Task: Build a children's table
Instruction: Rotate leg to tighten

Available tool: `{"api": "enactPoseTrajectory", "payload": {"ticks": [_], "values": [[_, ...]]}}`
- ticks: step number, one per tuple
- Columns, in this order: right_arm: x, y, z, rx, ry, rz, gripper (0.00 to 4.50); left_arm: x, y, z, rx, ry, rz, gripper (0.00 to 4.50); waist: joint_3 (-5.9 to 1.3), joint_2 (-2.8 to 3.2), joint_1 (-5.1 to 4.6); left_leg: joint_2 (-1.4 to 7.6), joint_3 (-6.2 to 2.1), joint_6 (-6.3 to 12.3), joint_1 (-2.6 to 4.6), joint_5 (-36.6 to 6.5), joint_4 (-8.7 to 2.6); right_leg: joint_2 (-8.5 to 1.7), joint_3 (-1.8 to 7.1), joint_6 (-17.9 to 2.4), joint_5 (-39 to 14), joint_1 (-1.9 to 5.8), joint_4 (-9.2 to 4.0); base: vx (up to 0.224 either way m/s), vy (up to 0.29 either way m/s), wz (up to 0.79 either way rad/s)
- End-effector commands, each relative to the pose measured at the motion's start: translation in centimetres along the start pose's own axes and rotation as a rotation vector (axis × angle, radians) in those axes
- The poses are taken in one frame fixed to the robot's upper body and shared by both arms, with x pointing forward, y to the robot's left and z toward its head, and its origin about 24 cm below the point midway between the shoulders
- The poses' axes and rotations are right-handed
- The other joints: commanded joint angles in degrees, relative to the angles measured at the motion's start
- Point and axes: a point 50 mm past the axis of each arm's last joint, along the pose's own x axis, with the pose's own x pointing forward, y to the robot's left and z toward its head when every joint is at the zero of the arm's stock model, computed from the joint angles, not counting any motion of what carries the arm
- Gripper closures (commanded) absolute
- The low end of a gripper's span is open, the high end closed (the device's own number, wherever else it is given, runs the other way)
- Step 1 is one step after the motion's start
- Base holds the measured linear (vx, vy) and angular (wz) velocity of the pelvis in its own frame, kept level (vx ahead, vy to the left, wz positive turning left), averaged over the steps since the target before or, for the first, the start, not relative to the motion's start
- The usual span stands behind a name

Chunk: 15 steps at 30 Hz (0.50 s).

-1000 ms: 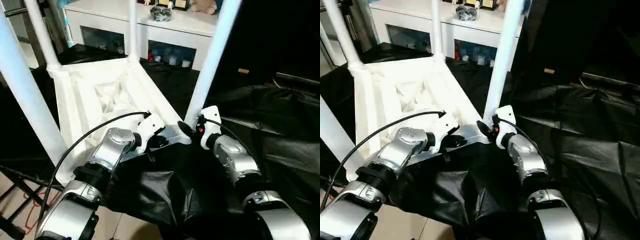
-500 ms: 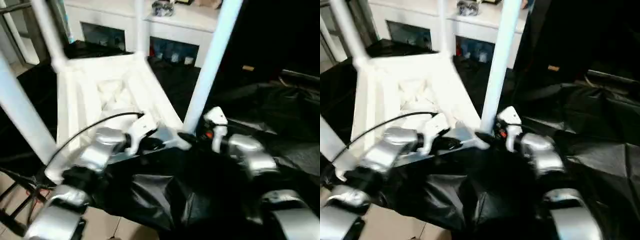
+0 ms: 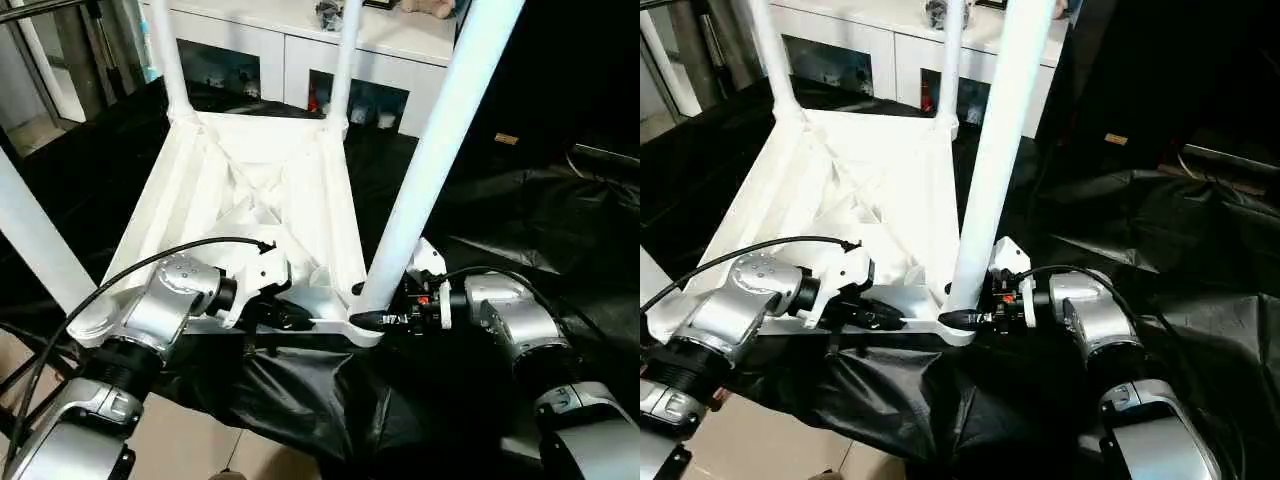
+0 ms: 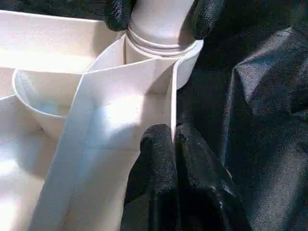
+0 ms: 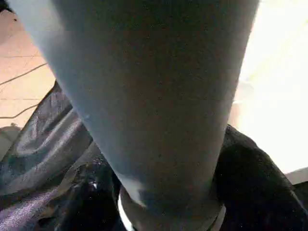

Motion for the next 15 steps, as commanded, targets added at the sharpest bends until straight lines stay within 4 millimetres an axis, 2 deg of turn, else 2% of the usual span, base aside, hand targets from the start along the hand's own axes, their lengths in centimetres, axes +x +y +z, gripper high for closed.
{"api": "enactPoseTrajectory", "payload": {"ticks": [1,6,9,10,12,13,15], "values": [[0.9,1.2,-1.8,0.075,0.058,0.106,2.1,0.8,-0.4,-0.3,-0.005,0.015,-0.03,4.5,-2.8,0.22,0.23,1.5,0.39,3.51,0.06,-7.74,-3.06,-2.74,2.26,-15.13,-0.96,2.97,-3.07,0.0,0.0,0.0],[1.2,1.4,-1.9,0.089,0.03,0.094,2.14,1.0,-0.1,-0.2,-0.013,0.004,0.017,4.5,-2.83,0.29,0.39,1.56,0.36,3.52,0.12,-7.65,-3.02,-2.76,2.26,-15.12,-0.8,2.98,-3.04,0.0,0.0,0.0],[2.0,1.2,-2.3,0.112,-0.006,-0.022,2.17,1.7,1.0,0.3,-0.042,-0.027,0.155,4.5,-2.56,0.32,0.41,1.56,0.35,3.14,0.14,-9.14,-3.23,-2.76,2.29,-14.61,-3.02,2.84,-3.4,0.0,0.0,0.0],[2.2,1.1,-2.4,0.123,-0.011,-0.06,2.18,1.8,1.1,0.4,-0.048,-0.031,0.18,4.5,-2.24,0.35,0.4,1.55,0.31,2.26,0.23,-11.94,-3.57,-2.92,2.36,-13.66,-8.04,2.6,-4.03,0.0,0.0,0.0],[2.7,0.6,-2.6,0.135,-0.021,-0.159,2.26,2.1,1.3,0.6,-0.061,-0.033,0.211,4.5,-1.79,0.39,0.13,1.45,-0.25,-0.26,0.65,-18.33,-4.14,-3.42,2.41,-10.09,-21.32,2.26,-5.32,0.0,0.0,0.0],[3.0,0.2,-2.8,0.161,-0.025,-0.242,2.31,2.5,1.5,0.7,-0.072,-0.034,0.238,4.5,-1.67,0.31,-0.12,1.43,-0.37,-0.68,0.64,-19.67,-4.21,-3.46,2.47,-9.18,-24.05,2.14,-5.52,0.0,0.0,0.0],[3.6,-0.3,-3.1,0.207,-0.031,-0.357,2.34,3.1,1.6,1.0,-0.09,-0.04,0.28,4.5,-1.47,0.43,-0.93,1.4,-1.17,-1.95,0.86,-23.45,-4.66,-3.73,2.14,-5.95,-32.57,2.01,-6.42,0.0,0.0,0.0]]}}
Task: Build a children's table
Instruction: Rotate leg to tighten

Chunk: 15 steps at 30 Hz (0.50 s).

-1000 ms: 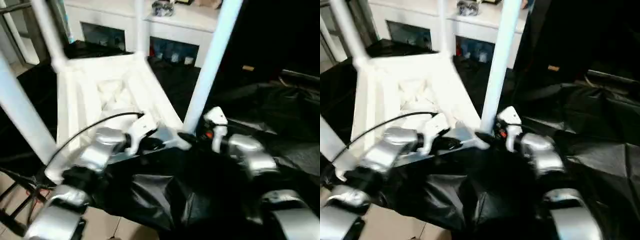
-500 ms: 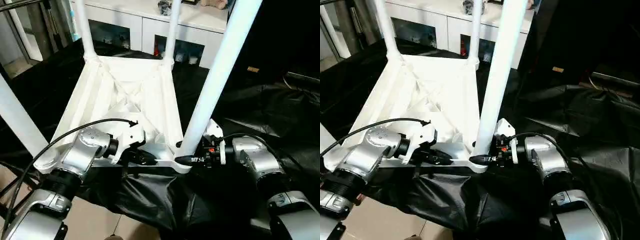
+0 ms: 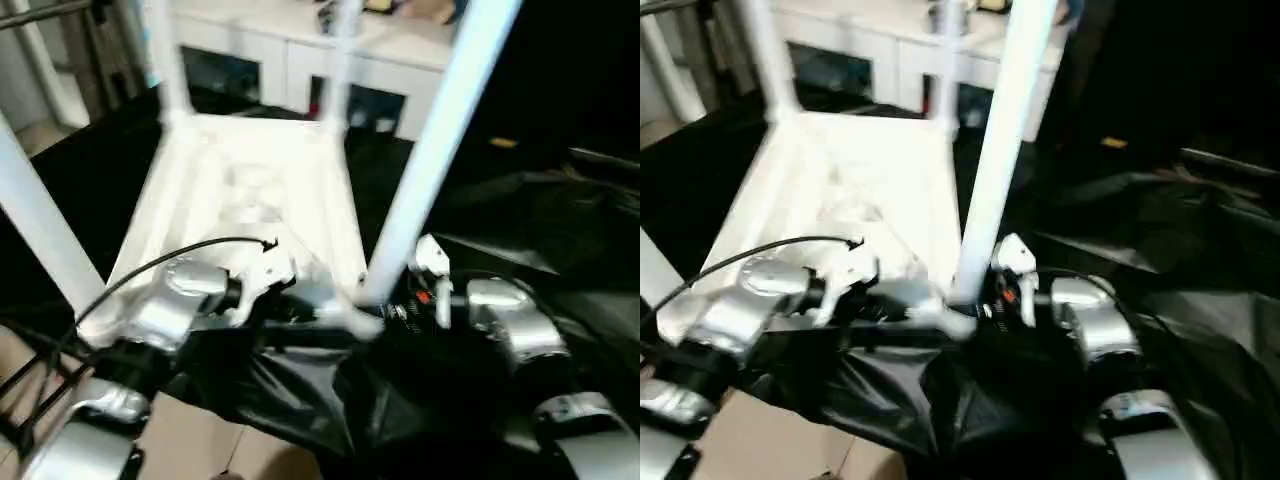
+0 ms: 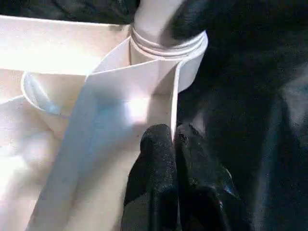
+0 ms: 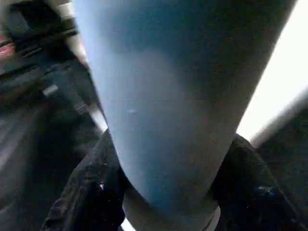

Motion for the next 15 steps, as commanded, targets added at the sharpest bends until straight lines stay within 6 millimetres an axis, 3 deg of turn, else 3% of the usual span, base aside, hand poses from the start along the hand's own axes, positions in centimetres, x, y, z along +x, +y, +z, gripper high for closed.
{"api": "enactPoseTrajectory", "payload": {"ticks": [1,5,10,12,15], "values": [[2.5,1.6,-2.8,0.143,0.073,-0.084,2.4,1.8,0.2,1.2,-0.038,-0.027,0.113,4.5,-1.67,0.59,-0.52,1.41,-1.11,-2.37,-0.23,-23.93,-4.88,-3.69,2.01,-5.64,-32.71,1.07,-6.38,0.0,0.0,0.0],[4.1,2.1,-3.1,0.2,0.059,-0.191,2.45,3.4,-0.2,1.9,-0.066,-0.039,0.166,4.5,-1.65,0.54,-0.9,1.31,-1.0,-1.35,0.16,-25.05,-4.7,-3.47,2.11,-5.59,-32.23,0.36,-6.78,0.0,0.0,0.0],[5.7,2.8,-3.2,0.229,0.088,-0.263,2.45,5.0,-0.9,3.0,-0.088,-0.064,0.189,4.5,-1.76,0.62,-1.3,1.24,-1.1,-1.51,0.0,-25.84,-4.83,-3.3,1.9,-5.75,-30.83,0.47,-6.78,0.0,0.0,0.0],[5.8,2.8,-3.0,0.213,0.081,-0.262,1.9,5.0,-0.9,3.1,-0.086,-0.067,0.191,4.5,-1.81,0.69,-1.2,1.24,-0.9,-0.77,0.0,-25.34,-4.9,-3.17,2.04,-6.18,-28.38,0.41,-6.8,0.0,0.0,0.0],[5.4,2.4,-2.4,0.175,0.066,-0.255,1.72,4.6,-0.8,3.0,-0.07,-0.072,0.176,4.5,-1.81,0.85,-1.17,1.3,-0.84,-0.64,-0.12,-25.06,-5.01,-3.14,2.11,-6.73,-26.62,0.49,-6.68,0.0,0.0,0.0]]}}
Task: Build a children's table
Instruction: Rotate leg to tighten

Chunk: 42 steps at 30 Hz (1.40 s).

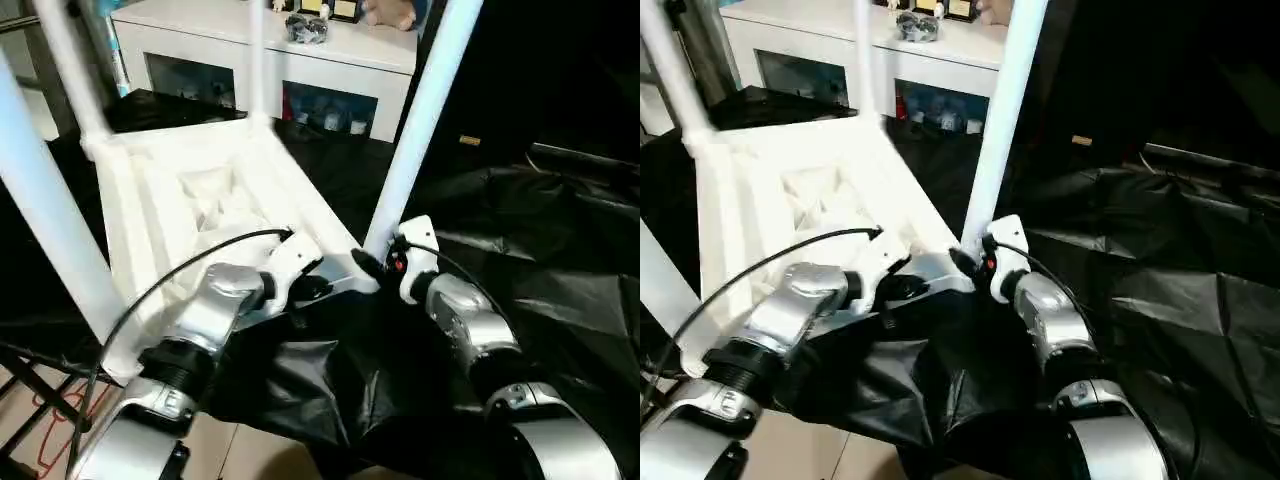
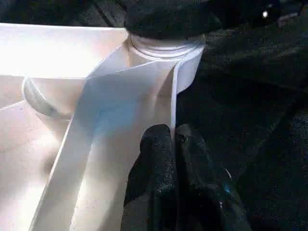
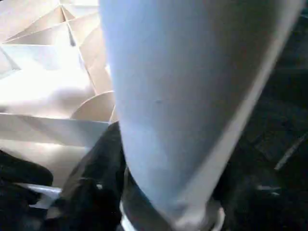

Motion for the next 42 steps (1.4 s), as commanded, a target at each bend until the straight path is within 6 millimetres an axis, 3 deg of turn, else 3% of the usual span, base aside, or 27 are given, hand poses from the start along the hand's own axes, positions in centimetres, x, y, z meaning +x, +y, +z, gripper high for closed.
{"api": "enactPoseTrajectory", "payload": {"ticks": [1,3,6,8,11,13,15,17,19,26,30,37,42], "values": [[0.9,3.4,-3.0,0.02,0.129,0.153,1.61,1.2,-1.2,1.5,0.023,-0.071,-0.057,4.5,-1.64,0.64,0.02,1.41,-0.73,-0.63,-0.04,-25.26,-4.77,-3.12,2.16,-6.86,-26.41,0.45,-5.78,0.0,0.0,0.0],[0.8,3.3,-2.7,-0.005,0.119,0.168,1.38,1.0,-1.2,1.4,0.03,-0.073,-0.069,4.5,-1.68,0.57,0.02,1.38,-0.68,-0.54,-0.1,-25.09,-4.75,-3.15,2.23,-6.95,-26.13,0.52,-5.73,0.0,0.0,0.0],[0.3,2.7,-1.8,-0.071,0.067,0.24,1.38,0.3,-1.1,1.0,0.047,-0.073,-0.106,4.5,-1.81,0.56,0.21,1.47,-0.49,0.17,-0.37,-22.8,-4.7,-3.22,2.36,-7.98,-23.03,0.85,-5.4,0.0,0.0,0.0],[-0.3,2.5,-1.2,-0.105,0.042,0.342,1.38,-0.2,-0.9,0.7,0.062,-0.066,-0.133,4.5,-1.87,0.3,0.32,1.49,-0.27,0.95,-0.5,-21.3,-4.55,-3.15,2.41,-8.75,-20.95,1.03,-5.2,0.0,0.0,0.0],[-1.8,2.2,-1.2,-0.179,0.097,0.555,1.38,-1.3,-0.8,0.1,0.101,-0.056,-0.219,4.5,-1.99,0.39,0.74,1.64,-0.05,2.15,-0.47,-18.14,-4.4,-2.99,2.49,-10.29,-16.53,1.25,-4.64,0.018,-0.005,0.01],[-2.1,2.1,-1.3,-0.19,0.112,0.58,1.38,-1.5,-0.8,0.0,0.104,-0.052,-0.233,4.5,-2.18,0.3,0.71,1.62,0.03,2.77,-0.79,-16.36,-4.22,-2.89,2.45,-11.2,-13.65,1.64,-4.25,0.06,-0.012,0.04],[-2.7,1.7,-1.5,-0.21,0.164,0.648,1.38,-2.1,-0.9,-0.3,0.131,-0.051,-0.294,4.5,-2.58,0.32,0.93,1.53,0.32,4.33,-0.68,-9.4,-3.64,-2.66,2.33,-14.34,-3.19,2.0,-2.92,0.064,-0.007,0.04],[-2.9,1.5,-1.6,-0.217,0.186,0.67,1.38,-2.3,-0.9,-0.4,0.139,-0.046,-0.321,4.5,-2.6,0.38,1.2,1.5,0.59,5.52,-0.6,-5.97,-3.25,-2.6,2.29,-15.93,1.91,2.08,-2.37,0.025,0.002,0.01],[-3.3,1.2,-1.7,-0.228,0.215,0.701,1.38,-2.9,-0.9,-0.7,0.148,-0.028,-0.361,4.5,-2.54,0.32,1.54,1.52,0.68,5.93,-0.72,-5.37,-3.15,-2.6,2.19,-16.2,2.41,2.27,-2.24,0.0,0.0,0.0],[-3.7,0.9,-1.5,-0.233,0.252,0.764,1.38,-3.9,-0.5,-1.3,0.16,0.004,-0.411,4.5,-2.4,0.28,2.02,1.82,0.75,4.27,-0.53,-7.84,-3.29,-2.78,2.19,-15.87,-1.65,2.14,-2.32,0.0,0.0,0.0],[-3.7,0.9,-1.4,-0.224,0.245,0.767,1.7,-4.0,-0.4,-1.4,0.162,0.009,-0.412,4.5,-2.37,0.12,2.03,1.77,0.64,3.08,-0.66,-9.06,-3.33,-2.91,2.35,-14.66,-4.86,2.1,-2.49,0.0,0.0,0.0],[-3.8,1.2,-1.5,-0.17,0.216,0.792,1.85,-4.0,-0.3,-1.4,0.147,0.002,-0.404,4.5,-2.56,0.12,2.07,1.68,0.71,3.73,-0.69,-6.9,-3.04,-2.71,2.27,-15.27,-1.67,2.08,-2.08,0.0,0.0,0.0],[-3.3,1.4,-2.1,-0.108,0.182,0.698,1.85,-2.9,-0.2,-0.9,0.102,-0.019,-0.314,4.5,-2.49,0.29,2.26,1.7,0.76,3.4,-0.57,-7.88,-3.1,-2.7,2.34,-15.37,-2.56,2.03,-2.24,0.0,0.0,0.0]]}}
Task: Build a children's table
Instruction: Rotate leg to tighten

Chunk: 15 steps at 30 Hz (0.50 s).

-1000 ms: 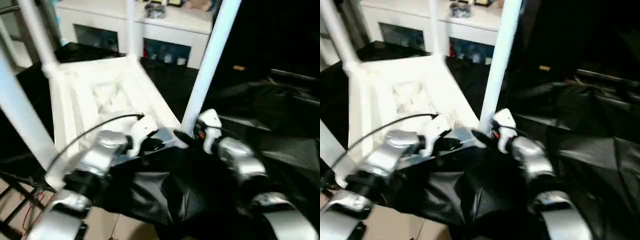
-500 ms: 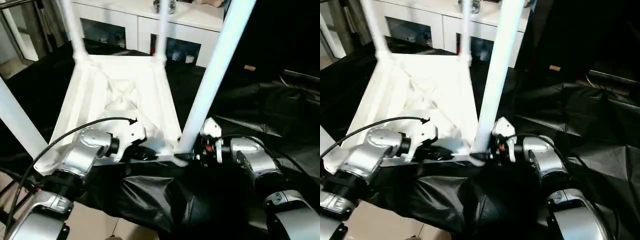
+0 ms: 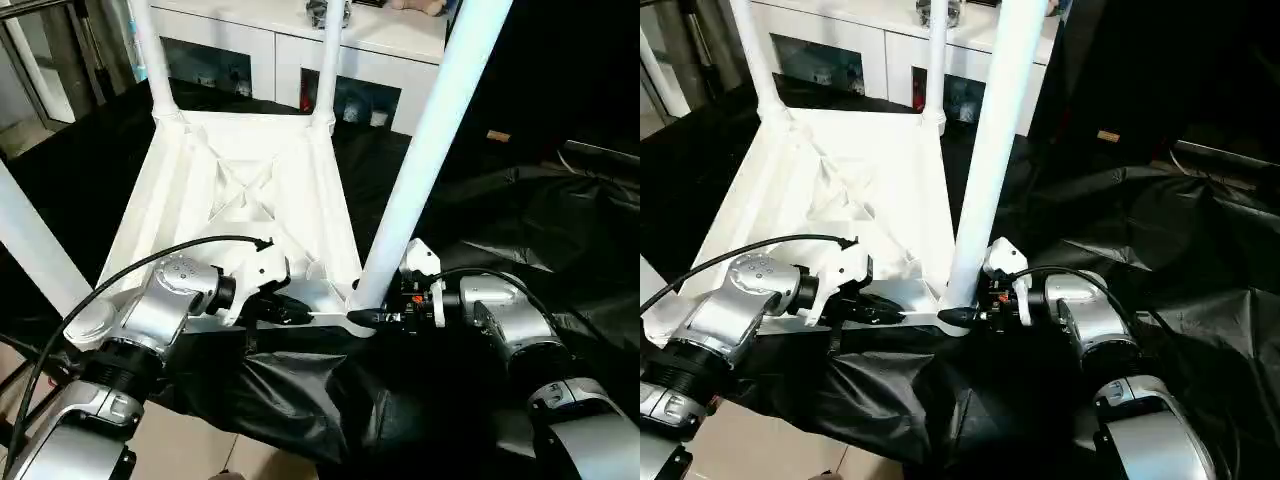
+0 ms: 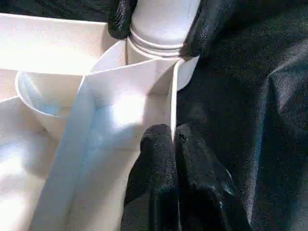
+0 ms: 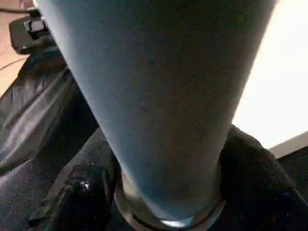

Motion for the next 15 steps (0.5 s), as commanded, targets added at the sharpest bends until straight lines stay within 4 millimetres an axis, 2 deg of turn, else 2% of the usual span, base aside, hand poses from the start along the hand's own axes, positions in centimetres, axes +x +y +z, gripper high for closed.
{"api": "enactPoseTrajectory", "payload": {"ticks": [1,2,4,5,6,8,10,11,14,15], "values": [[2.1,1.1,-1.6,0.092,0.018,0.011,1.87,2.1,0.1,0.4,-0.041,-0.026,0.051,4.5,-2.59,0.4,-0.01,1.59,0.41,3.36,-0.06,-8.0,-3.26,-2.74,2.33,-14.66,-3.74,2.63,-3.26,0.0,0.0,0.0],[2.4,0.8,-1.7,0.1,0.014,-0.053,1.88,2.5,0.3,0.6,-0.051,-0.03,0.084,4.5,-2.43,0.58,-0.1,1.6,0.24,2.39,-0.05,-10.21,-3.55,-2.93,2.34,-13.89,-7.53,2.58,-3.65,0.0,0.0,0.0],[3.3,0.1,-2.1,0.142,0.003,-0.229,1.88,3.6,0.6,1.1,-0.074,-0.039,0.154,4.5,-1.91,0.48,-0.63,1.47,-0.11,0.3,0.25,-16.25,-4.08,-3.33,2.53,-11.24,-18.16,2.17,-4.86,0.0,0.0,0.0],[3.3,0.1,-2.1,0.148,0.001,-0.245,1.89,3.7,0.6,1.2,-0.076,-0.04,0.158,4.5,-1.76,0.43,-0.78,1.39,-0.21,-0.19,0.38,-17.64,-4.2,-3.34,2.54,-10.25,-21.31,2.05,-5.2,0.0,0.0,0.0],[4.1,-0.2,-2.1,0.197,-0.025,-0.351,1.89,4.7,0.6,1.6,-0.087,-0.048,0.189,4.5,-1.86,0.53,-0.8,1.43,-0.53,-0.88,0.78,-19.21,-4.22,-3.49,2.55,-8.8,-25.33,1.81,-5.51,0.0,0.0,0.0],[4.3,-0.2,-2.2,0.211,-0.034,-0.374,1.89,5.0,0.6,1.8,-0.089,-0.05,0.199,4.5,-2.02,0.54,-1.0,1.43,-0.76,-1.01,0.45,-19.18,-4.36,-3.53,2.46,-7.88,-25.91,2.02,-5.67,0.0,0.0,0.0],[5.2,-0.2,-2.2,0.247,-0.049,-0.448,1.89,5.8,0.6,2.3,-0.101,-0.059,0.23,4.5,-1.98,0.5,-1.29,1.37,-0.57,-0.46,0.52,-19.06,-4.32,-3.27,2.6,-7.95,-23.95,1.63,-5.71,0.0,0.0,0.0],[5.7,-0.2,-2.2,0.263,-0.05,-0.502,1.89,6.3,0.4,2.6,-0.105,-0.063,0.238,4.5,-2.0,0.67,-1.31,1.35,-0.6,-0.57,0.47,-18.84,-4.38,-3.27,2.59,-8.03,-23.7,1.67,-5.67,0.0,0.0,0.0],[6.8,0.1,-2.0,0.271,-0.058,-0.546,1.89,7.2,0.1,3.0,-0.105,-0.073,0.25,4.5,-2.1,0.62,-1.68,1.3,-0.62,-0.52,0.27,-18.61,-4.39,-3.11,2.47,-7.88,-22.57,1.79,-5.61,0.0,0.0,0.0],[7.1,0.2,-1.9,0.27,-0.061,-0.547,1.54,7.3,0.1,3.1,-0.105,-0.073,0.256,4.5,-2.19,0.57,-1.67,1.25,-0.57,-0.09,0.14,-18.29,-4.33,-3.13,2.51,-7.94,-21.67,1.86,-5.56,0.0,0.0,0.0]]}}
